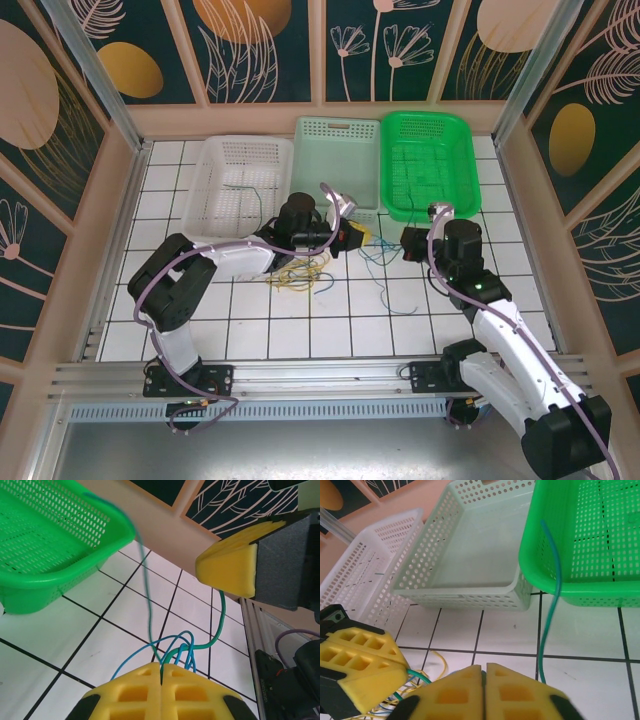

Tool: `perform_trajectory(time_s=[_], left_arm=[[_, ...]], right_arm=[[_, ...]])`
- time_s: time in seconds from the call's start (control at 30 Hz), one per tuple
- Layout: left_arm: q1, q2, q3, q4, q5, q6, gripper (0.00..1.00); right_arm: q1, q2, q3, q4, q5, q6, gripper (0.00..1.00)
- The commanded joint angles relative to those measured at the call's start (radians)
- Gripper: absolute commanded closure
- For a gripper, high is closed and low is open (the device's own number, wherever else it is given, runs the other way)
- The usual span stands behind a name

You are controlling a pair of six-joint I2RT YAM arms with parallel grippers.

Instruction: Untangle the cables

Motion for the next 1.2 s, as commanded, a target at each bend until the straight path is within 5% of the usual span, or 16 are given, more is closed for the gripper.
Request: perform_trajectory(time_s=[0.0, 0.1, 0.17, 0.53, 1.17], left_arm=[[-0.005, -0.008, 0.000, 0.056, 0.010, -0.016, 1.00], [-0.006, -0.014, -0.004, 0.054, -0.035, -0.029, 1.00], [-0.005, -0.018, -0.006, 0.059, -0.080, -0.058, 1.00], [-0.005, 0.029, 0.083, 0.101, -0.082, -0.248, 1.00], [-0.006, 0.024, 0.116, 0.094, -0.030, -0.279, 1.00]], right_arm=[[-0.010, -0.004, -0.008, -0.008, 0.038, 0.013, 0.75], [-0.012, -0.002, 0.007, -0.051, 0.069, 0.019, 0.37], [-0.010, -0.009, 0.017, -0.078, 0.084, 0.018, 0.28], [-0.003, -0.102, -0.068, -0.007, -0.113, -0.014, 0.33], [0.035, 0.072, -0.140, 0.335, -0.025, 0.078, 0.36]])
